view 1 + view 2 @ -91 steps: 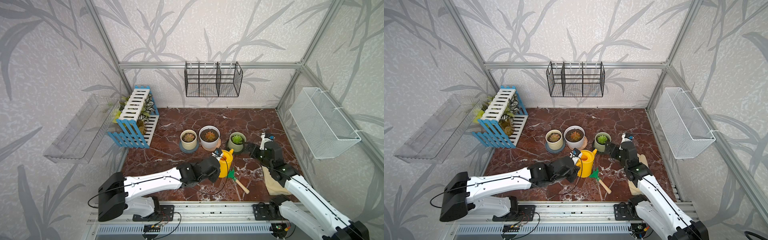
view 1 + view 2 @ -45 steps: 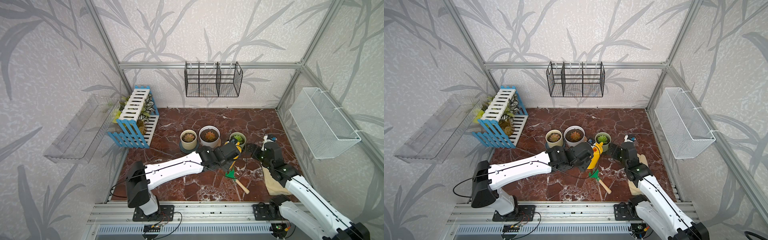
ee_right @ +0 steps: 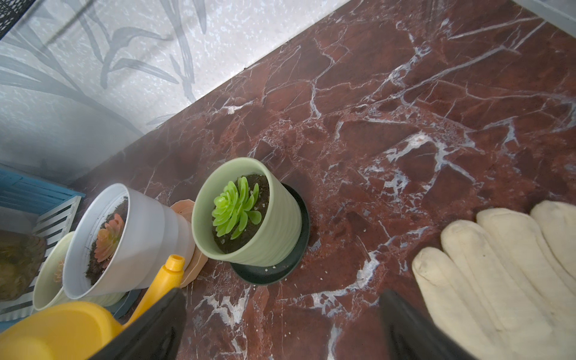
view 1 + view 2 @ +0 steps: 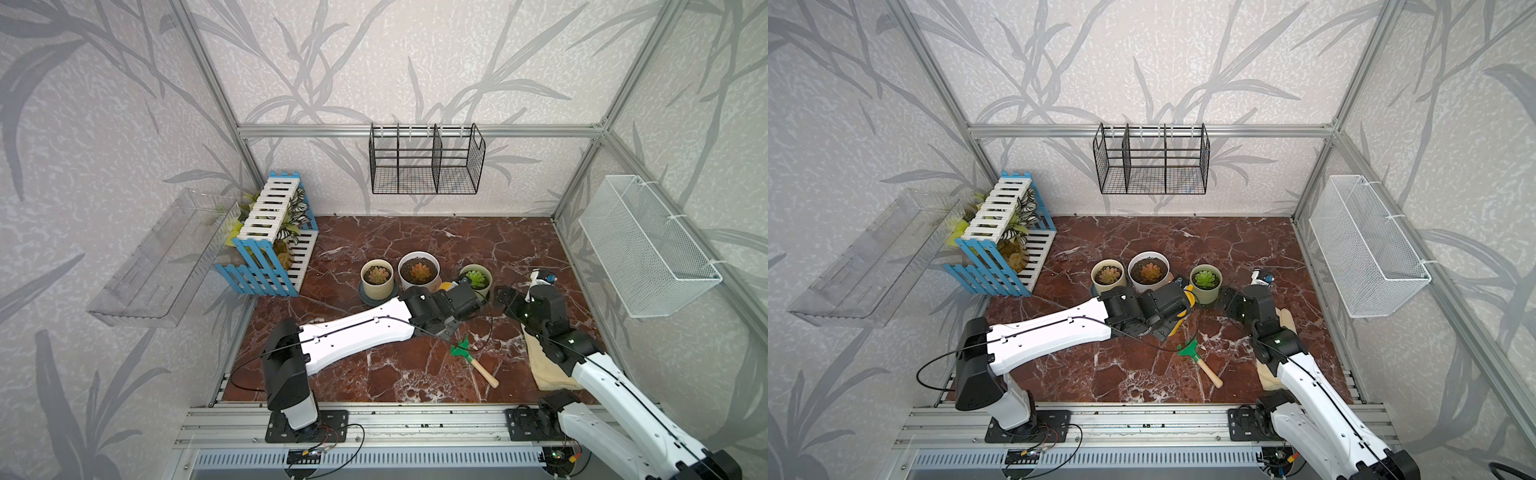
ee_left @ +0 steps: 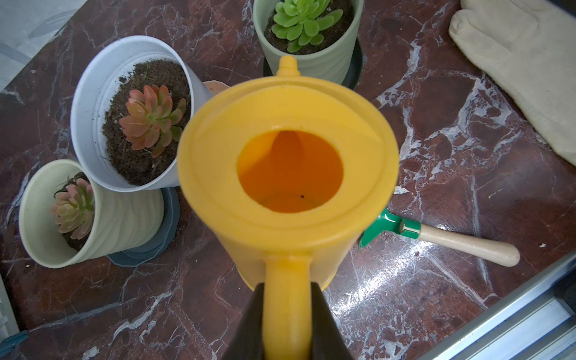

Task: Water the succulent around the soil edge
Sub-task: Water the soil of the potted plant with water.

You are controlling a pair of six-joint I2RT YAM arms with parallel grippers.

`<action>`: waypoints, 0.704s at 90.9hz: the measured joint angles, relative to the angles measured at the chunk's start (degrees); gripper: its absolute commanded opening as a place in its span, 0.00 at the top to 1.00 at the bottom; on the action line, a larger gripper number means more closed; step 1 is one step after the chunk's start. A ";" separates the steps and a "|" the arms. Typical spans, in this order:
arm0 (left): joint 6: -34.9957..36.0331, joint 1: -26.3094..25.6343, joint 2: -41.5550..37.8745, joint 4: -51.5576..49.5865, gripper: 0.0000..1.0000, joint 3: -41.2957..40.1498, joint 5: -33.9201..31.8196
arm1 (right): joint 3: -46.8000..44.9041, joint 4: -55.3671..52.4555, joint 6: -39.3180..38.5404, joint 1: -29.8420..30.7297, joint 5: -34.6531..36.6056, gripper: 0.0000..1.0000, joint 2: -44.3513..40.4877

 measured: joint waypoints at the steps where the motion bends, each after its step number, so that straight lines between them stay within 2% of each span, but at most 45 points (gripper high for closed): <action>1: 0.00 0.02 0.02 -0.09 1.00 0.07 -0.09 | 0.00 0.00 0.02 0.00 0.02 0.02 0.00; 20: 0.07 0.02 0.72 -0.35 1.00 1.46 0.02 | 0.00 -0.13 0.22 0.00 0.04 0.02 0.02; 64: 1.18 -0.33 4.15 2.64 1.00 4.44 6.23 | 0.00 -0.37 0.37 -0.04 0.11 0.02 0.00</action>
